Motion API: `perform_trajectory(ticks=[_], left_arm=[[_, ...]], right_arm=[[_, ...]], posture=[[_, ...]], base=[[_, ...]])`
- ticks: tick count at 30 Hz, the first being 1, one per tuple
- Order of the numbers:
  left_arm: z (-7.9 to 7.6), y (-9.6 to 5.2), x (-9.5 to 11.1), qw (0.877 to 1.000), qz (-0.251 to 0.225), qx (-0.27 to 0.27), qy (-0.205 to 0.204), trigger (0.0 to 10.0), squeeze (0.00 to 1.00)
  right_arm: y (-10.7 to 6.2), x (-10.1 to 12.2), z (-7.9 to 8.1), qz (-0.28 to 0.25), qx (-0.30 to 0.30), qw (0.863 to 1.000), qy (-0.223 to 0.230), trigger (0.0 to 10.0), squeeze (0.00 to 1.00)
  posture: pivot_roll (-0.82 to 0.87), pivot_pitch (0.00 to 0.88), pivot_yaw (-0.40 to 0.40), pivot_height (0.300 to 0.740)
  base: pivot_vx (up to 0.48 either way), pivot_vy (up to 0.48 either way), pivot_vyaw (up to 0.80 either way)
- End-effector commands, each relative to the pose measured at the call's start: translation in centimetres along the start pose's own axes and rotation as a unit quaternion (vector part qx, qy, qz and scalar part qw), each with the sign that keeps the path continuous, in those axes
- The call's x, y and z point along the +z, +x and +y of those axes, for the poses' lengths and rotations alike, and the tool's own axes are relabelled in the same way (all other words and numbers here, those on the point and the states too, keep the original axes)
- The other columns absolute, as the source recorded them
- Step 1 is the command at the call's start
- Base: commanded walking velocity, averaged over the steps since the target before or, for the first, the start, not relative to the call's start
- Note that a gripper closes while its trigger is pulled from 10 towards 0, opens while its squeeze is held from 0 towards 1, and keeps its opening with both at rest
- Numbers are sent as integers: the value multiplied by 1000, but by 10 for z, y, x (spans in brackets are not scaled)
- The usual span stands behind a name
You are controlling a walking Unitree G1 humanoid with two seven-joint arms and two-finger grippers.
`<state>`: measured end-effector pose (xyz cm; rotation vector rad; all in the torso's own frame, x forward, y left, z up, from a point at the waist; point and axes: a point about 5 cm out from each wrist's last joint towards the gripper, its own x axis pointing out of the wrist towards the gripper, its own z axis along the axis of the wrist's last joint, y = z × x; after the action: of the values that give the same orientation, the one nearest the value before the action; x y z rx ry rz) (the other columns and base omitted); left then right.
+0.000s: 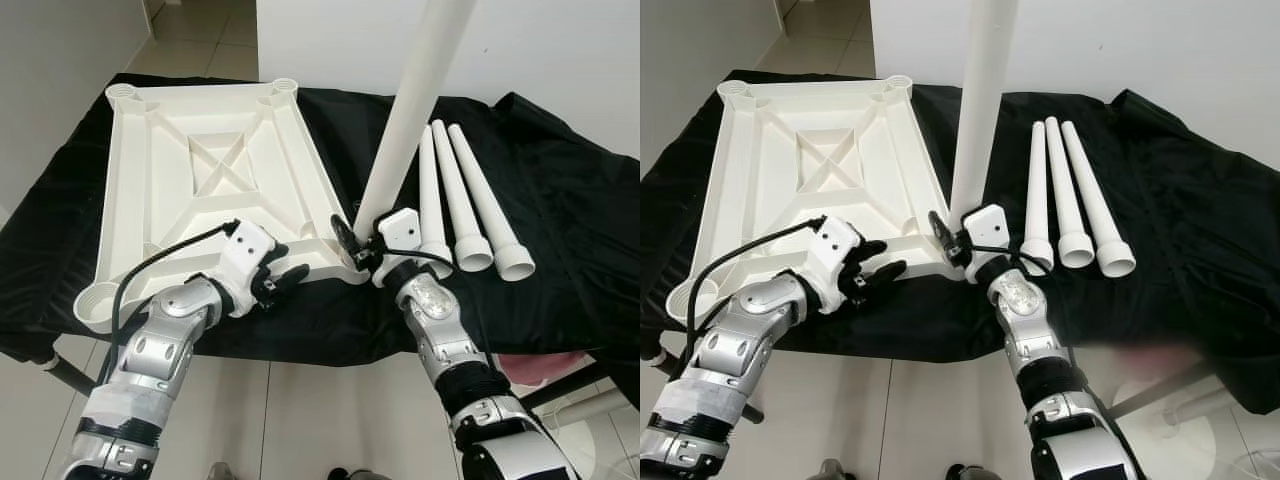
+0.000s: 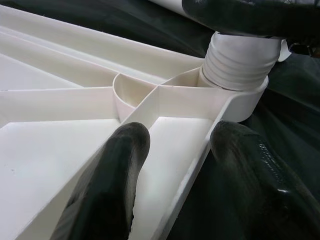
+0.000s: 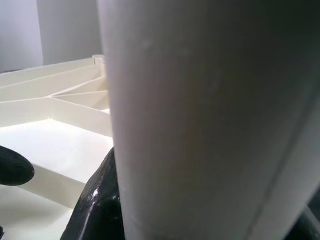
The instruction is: Building children table
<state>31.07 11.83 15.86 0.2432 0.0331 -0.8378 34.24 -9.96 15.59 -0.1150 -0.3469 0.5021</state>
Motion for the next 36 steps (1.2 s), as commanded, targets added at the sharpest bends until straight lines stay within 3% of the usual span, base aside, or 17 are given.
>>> perform_trajectory(ticks=[1,10,13,21,36], left_arm=[[-2,0,0,1000,2,-12,0,10000,0],[-3,1,1,1000,3,-10,0,10000,0],[-3,2,1,1000,2,-7,0,10000,0],[-3,1,1,1000,2,-3,-1,10000,0],[-1,0,1,1000,1,4,-3,10000,0]], right_arm=[[-13,-21,-1,48,-8,999,21,10000,0],[-4,-25,2,79,-14,996,42,10000,0],[3,-29,6,110,-14,991,73,10000,0],[7,-31,10,130,-13,984,118,10000,0],[2,-29,5,112,-42,988,98,10000,0]], posture=[[33,73,-66,740],[32,75,-63,740],[37,81,-68,740],[38,83,-69,740],[36,93,-70,740]], base=[[0,0,0],[0,0,0],[0,0,0],[0,0,0],[0,0,0]])
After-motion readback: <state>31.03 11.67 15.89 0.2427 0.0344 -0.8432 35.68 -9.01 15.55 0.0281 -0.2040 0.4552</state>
